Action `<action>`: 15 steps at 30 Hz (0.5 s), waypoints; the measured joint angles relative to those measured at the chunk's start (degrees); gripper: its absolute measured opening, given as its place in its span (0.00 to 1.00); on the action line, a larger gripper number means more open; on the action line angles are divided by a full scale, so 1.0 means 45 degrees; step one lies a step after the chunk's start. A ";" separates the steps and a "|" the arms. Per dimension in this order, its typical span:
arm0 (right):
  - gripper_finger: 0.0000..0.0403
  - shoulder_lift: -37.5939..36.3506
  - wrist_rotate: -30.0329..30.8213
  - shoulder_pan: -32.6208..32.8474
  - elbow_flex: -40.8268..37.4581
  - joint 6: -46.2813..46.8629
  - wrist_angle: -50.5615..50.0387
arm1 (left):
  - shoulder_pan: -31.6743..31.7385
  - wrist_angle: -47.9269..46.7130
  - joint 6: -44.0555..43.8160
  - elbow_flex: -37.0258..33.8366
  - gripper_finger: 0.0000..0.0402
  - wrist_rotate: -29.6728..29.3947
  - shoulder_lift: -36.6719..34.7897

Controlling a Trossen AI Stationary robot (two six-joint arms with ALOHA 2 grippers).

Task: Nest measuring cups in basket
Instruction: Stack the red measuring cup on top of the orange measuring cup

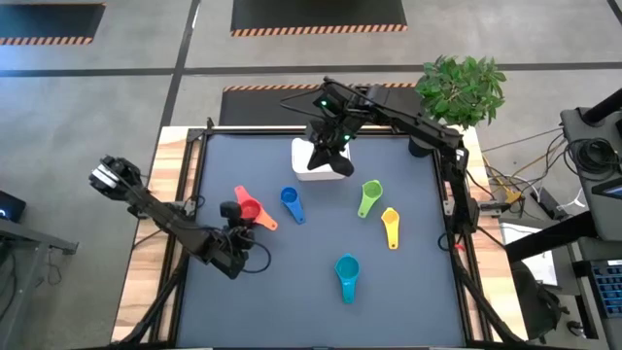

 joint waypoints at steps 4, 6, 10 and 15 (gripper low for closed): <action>0.02 0.0000 0.0004 0.0071 0.0000 0.0209 0.0069 | 0.0000 -0.0019 -0.0135 -0.0019 0.23 0.0000 0.0442; 0.02 0.0000 0.0004 0.0071 0.0000 0.0211 0.0070 | 0.0000 -0.0015 -0.0179 -0.0019 0.24 0.0037 0.0537; 0.02 0.0000 0.0007 0.0071 0.0000 0.0220 0.0073 | -0.0011 -0.0075 -0.0545 -0.0019 0.27 0.0145 0.0453; 0.02 0.0000 0.0004 0.0071 -0.0005 0.0153 0.0109 | -0.0078 -0.0674 -0.0507 0.0264 0.31 0.0512 -0.0503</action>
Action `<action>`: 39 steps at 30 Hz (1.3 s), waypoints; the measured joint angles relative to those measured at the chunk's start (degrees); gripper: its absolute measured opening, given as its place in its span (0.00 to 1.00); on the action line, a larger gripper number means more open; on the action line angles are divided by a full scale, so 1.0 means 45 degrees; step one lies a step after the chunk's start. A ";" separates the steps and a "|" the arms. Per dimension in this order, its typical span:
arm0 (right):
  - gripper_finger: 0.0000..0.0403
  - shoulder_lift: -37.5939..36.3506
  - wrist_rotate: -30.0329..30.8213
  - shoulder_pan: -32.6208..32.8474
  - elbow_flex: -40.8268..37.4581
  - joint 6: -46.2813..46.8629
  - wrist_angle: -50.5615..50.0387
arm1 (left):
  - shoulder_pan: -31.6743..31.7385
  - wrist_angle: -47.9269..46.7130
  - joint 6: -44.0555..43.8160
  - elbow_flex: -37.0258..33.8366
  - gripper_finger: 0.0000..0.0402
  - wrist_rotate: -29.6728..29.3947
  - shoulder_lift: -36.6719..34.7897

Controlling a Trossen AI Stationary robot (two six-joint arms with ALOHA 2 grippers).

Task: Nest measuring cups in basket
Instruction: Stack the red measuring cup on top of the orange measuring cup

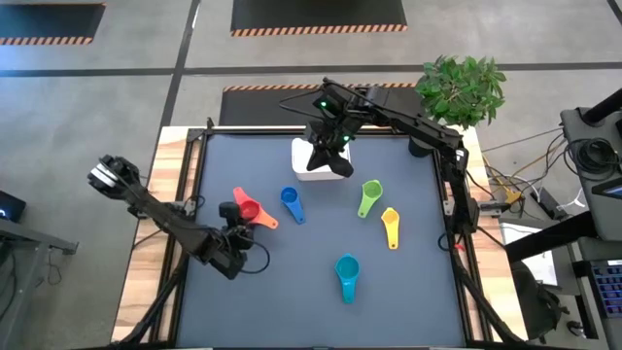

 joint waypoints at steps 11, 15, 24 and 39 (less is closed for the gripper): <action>0.02 0.0220 0.0005 0.0281 -0.0924 -0.0438 0.2299 | -0.0019 -0.4269 -0.1040 0.1995 0.35 0.0619 -0.4202; 0.02 0.0228 0.0091 0.0412 -0.2128 -0.0443 0.3678 | -0.0019 -0.5436 -0.3490 0.1910 0.32 0.0655 -0.5491; 0.02 -0.0101 0.0174 0.0423 -0.4049 -0.0824 0.3875 | 0.0867 -0.7530 -0.9247 0.0792 0.03 0.0894 -0.6578; 0.02 -0.1846 0.1146 0.0418 -0.6739 -0.2217 0.4655 | 0.6324 -0.6170 -0.8628 0.0543 0.00 0.5156 -0.6598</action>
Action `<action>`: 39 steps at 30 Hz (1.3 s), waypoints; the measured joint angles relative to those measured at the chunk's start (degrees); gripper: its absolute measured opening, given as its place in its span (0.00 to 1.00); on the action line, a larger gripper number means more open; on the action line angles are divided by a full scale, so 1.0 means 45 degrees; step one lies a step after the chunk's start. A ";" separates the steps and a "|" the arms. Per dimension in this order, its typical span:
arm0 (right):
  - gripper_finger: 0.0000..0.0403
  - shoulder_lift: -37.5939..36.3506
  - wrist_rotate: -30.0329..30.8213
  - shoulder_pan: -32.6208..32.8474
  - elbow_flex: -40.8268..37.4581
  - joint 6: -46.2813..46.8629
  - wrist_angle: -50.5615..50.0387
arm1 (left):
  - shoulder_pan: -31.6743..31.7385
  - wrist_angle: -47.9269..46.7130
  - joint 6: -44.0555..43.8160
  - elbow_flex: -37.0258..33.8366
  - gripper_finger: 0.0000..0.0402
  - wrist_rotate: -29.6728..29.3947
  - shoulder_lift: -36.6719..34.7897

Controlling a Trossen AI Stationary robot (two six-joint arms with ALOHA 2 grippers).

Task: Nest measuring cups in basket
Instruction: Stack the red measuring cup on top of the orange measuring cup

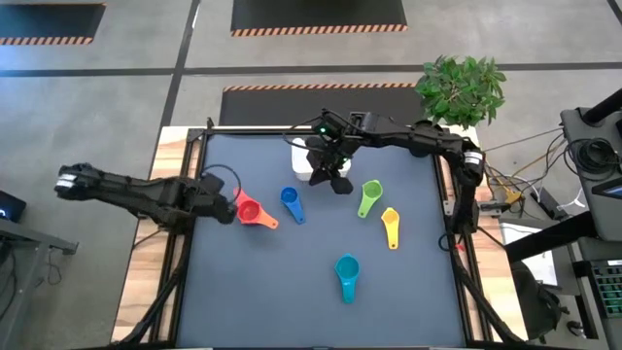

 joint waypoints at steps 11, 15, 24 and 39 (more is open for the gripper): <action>0.02 -0.0267 -0.0010 -0.0151 -0.1036 -0.0689 0.0037 | 0.2773 0.2010 0.1957 -0.0695 0.00 0.1700 0.0967; 0.02 -0.0267 -0.0016 -0.0256 -0.1202 -0.0741 0.0042 | 0.3101 0.2457 0.2143 -0.0854 0.00 0.1717 0.1563; 0.02 -0.0267 -0.0019 -0.0475 -0.1246 -0.0754 0.0046 | 0.3171 0.3602 0.2880 -0.0840 0.00 0.1694 0.2915; 0.02 -0.0188 -0.0058 -0.0486 -0.1275 -0.0577 0.0178 | 0.3215 0.4597 0.5329 0.0287 0.00 0.0980 0.4280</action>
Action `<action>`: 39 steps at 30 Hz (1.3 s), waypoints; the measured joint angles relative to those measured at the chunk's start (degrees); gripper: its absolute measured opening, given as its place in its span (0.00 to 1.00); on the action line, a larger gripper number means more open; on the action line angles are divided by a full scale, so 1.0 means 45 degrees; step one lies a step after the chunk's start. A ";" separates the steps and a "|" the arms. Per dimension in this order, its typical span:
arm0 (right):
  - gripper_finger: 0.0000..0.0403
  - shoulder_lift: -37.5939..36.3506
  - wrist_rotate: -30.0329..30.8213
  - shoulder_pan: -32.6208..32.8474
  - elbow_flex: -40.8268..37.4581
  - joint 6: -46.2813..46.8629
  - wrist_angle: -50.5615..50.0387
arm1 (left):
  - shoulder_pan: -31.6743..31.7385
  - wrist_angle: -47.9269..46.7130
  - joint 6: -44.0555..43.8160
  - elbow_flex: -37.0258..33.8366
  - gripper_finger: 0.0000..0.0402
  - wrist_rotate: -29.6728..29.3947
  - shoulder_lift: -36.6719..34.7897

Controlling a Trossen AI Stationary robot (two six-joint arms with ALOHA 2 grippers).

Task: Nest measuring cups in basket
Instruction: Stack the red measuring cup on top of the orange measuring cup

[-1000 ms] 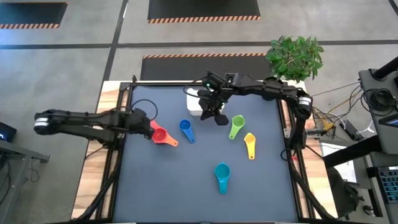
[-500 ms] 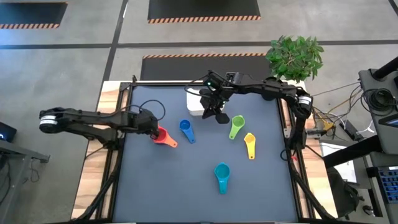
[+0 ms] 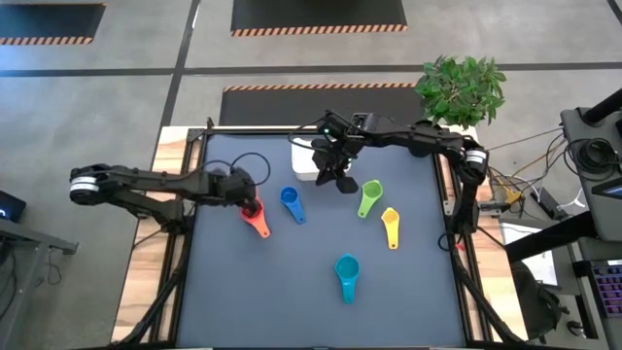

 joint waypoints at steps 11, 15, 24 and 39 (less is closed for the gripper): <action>0.02 0.0063 0.1643 0.0073 -0.1560 0.1162 0.4138 | -0.0491 -0.1490 0.1507 0.0788 0.00 -0.1304 -0.1585; 0.02 0.0259 0.3765 0.0381 -0.1651 0.0920 0.6014 | -0.1451 -0.0694 0.2221 0.0407 0.00 -0.1446 -0.2549; 0.02 0.2205 0.3740 0.0622 -0.0810 0.0031 0.8299 | -0.2306 -0.0166 0.1918 -0.0732 0.00 -0.2711 -0.3336; 0.02 0.6258 0.3365 0.0758 0.4239 0.0150 0.6442 | -0.2647 0.0657 0.1239 -0.2496 0.00 -0.2609 -0.4086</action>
